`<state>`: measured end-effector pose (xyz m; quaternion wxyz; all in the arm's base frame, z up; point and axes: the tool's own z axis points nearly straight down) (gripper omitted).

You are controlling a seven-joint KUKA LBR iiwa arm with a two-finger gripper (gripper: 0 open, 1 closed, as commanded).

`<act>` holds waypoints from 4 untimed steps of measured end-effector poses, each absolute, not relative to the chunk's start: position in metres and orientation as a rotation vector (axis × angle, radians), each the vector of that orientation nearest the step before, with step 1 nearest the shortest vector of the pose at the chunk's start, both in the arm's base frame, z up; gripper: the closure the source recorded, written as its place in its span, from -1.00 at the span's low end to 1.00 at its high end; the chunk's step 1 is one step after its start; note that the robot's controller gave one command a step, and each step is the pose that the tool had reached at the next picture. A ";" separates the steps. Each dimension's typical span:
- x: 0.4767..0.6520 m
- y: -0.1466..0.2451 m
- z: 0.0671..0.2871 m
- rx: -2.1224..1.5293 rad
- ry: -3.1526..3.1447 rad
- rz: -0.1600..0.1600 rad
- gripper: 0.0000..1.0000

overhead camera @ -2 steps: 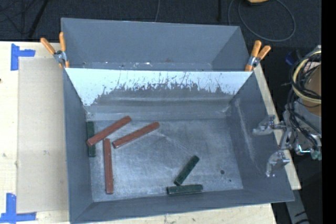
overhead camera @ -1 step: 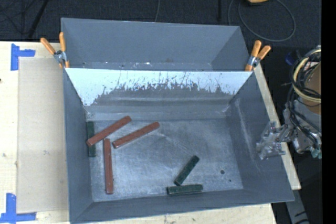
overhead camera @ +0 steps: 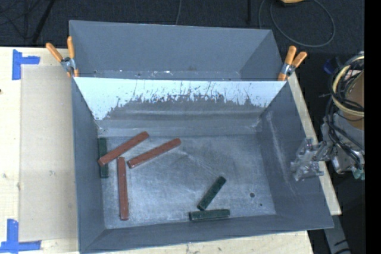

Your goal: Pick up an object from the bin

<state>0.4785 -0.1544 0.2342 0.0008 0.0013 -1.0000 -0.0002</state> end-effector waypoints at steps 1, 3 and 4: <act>0.486 -0.146 0.176 0.054 -3.146 0.003 1.00; 0.481 -0.143 0.154 0.033 -3.142 0.000 -1.00; 0.485 -0.114 0.109 0.166 -3.139 0.002 -1.00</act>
Offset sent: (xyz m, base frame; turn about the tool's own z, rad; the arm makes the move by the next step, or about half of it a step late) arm 0.0017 0.0112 -0.0805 -0.0163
